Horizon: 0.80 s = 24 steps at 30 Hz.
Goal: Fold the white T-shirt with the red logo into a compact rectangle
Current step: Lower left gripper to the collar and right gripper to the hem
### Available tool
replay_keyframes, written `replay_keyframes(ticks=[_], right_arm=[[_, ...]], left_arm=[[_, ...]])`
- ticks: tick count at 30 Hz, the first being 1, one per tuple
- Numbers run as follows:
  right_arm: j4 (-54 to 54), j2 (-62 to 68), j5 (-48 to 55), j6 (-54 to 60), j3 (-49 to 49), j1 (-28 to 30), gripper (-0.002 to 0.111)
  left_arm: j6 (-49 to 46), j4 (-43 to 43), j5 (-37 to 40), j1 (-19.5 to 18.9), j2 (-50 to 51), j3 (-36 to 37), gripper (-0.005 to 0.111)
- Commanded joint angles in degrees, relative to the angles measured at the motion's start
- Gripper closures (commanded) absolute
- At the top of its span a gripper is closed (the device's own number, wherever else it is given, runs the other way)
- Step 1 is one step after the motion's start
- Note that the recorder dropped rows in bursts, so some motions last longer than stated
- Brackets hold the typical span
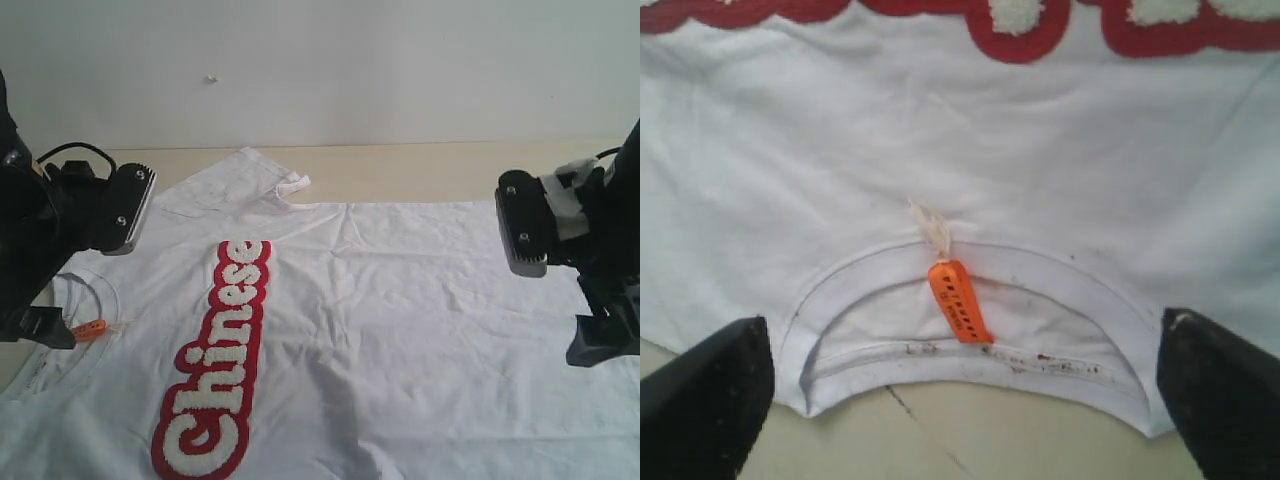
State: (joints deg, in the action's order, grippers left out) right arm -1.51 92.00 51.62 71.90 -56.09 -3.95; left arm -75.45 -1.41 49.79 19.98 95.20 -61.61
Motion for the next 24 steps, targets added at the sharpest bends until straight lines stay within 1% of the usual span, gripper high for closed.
replay_keyframes(ticks=[1, 4, 6, 8, 12, 14, 16, 19, 20, 24], right_arm=[[2.69, 3.49, 1.73, 0.42, -0.29, -0.07, 0.008], [1.51, 6.32, 0.50, 0.28, -0.29, -0.07, 0.008], [1.51, 8.15, -2.55, -4.91, -0.29, -0.07, 0.008], [2.05, 8.65, -4.92, -6.23, -0.29, -0.07, 0.008], [7.00, 8.78, -4.70, -5.17, -1.47, 0.16, 0.008], [8.22, 8.78, -2.10, -1.87, -3.73, 1.09, 0.009], [6.65, 8.78, 0.32, 2.32, -6.19, 3.04, 0.011], [1.51, 10.25, 4.34, 7.89, -9.48, 6.06, 0.012], [-1.04, 12.45, 7.75, 11.22, -11.31, 8.05, 0.013], [-1.32, 17.20, 9.92, 12.01, -12.43, 9.31, 0.013]], left_arm=[[-2.51, -0.36, 1.07, -2.92, 2.76, 0.13, 0.001], [-5.09, -0.97, 0.47, -5.56, 4.64, -0.01, 0.002], [-5.76, -0.52, 0.63, -7.84, 6.66, -2.48, 0.002], [-5.88, 0.96, 2.07, -8.62, 8.83, -5.18, 0.002], [-8.68, 3.32, 5.40, -8.62, 12.41, -8.81, 0.002], [-8.68, 3.32, 6.91, -8.62, 14.78, -10.51, 0.002], [-9.43, 3.32, 7.54, -8.62, 15.64, -11.03, 0.002], [-10.32, 3.32, 7.54, -8.62, 16.01, -11.02, 0.002], [-11.01, 3.22, 7.54, -8.62, 16.01, -11.02, 0.002], [-12.32, 3.22, 7.21, -8.84, 16.36, -11.02, 0.002]])
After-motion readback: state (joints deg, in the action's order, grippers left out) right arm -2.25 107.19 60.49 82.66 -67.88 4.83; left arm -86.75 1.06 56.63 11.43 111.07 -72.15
